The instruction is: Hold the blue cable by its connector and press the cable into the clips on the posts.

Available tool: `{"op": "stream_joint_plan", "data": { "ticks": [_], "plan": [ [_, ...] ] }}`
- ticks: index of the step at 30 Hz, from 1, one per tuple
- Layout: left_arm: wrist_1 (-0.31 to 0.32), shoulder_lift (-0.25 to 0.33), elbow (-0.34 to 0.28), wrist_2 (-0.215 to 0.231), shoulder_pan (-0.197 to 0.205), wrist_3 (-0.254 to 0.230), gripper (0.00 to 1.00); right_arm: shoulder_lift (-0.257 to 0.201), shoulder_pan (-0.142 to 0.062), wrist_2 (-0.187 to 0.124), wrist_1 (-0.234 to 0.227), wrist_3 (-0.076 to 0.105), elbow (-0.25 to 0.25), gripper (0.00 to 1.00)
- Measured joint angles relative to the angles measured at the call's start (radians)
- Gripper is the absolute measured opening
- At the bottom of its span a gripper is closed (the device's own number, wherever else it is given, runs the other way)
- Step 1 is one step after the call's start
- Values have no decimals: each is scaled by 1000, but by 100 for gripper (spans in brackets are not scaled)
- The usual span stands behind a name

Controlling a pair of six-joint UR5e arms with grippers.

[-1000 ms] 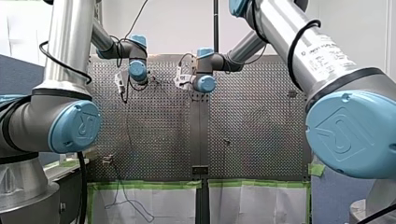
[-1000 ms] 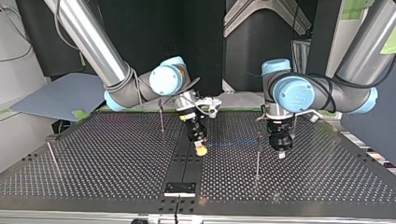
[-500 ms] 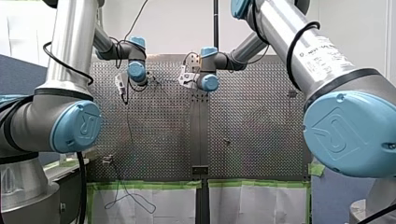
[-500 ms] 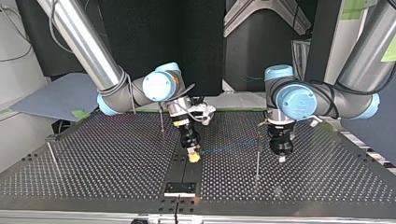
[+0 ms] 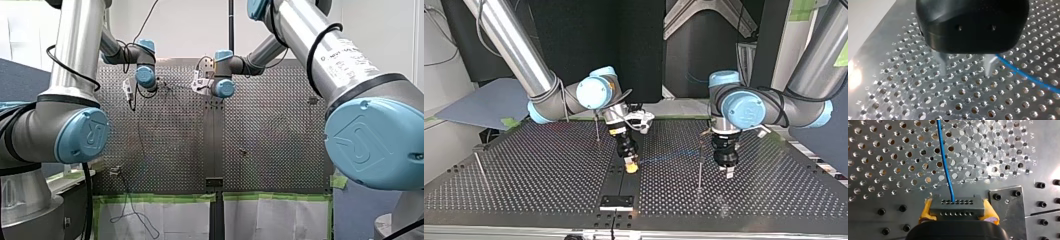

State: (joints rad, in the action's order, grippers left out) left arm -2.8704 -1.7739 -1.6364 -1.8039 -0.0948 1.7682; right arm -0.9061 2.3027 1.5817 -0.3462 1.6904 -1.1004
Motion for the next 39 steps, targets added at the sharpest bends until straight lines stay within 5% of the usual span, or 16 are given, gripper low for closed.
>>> {"op": "stream_joint_plan", "data": {
  "ticks": [8, 19, 25, 39],
  "plan": [
    [-36, 1, 0, -30, -8, -10, 100, 0, 0, 0, 9, 0, 0, 0],
    [-126, 5, -30, 54, -8, 83, 100, 0, 1, 1, 21, 0, 0, 0],
    [-94, 7, -81, 95, -15, 136, 100, 0, 1, 2, 26, -2, -1, 0],
    [-43, 36, -196, 55, -22, 225, 100, 0, 5, 3, 32, -4, 0, 0]
  ]
}}
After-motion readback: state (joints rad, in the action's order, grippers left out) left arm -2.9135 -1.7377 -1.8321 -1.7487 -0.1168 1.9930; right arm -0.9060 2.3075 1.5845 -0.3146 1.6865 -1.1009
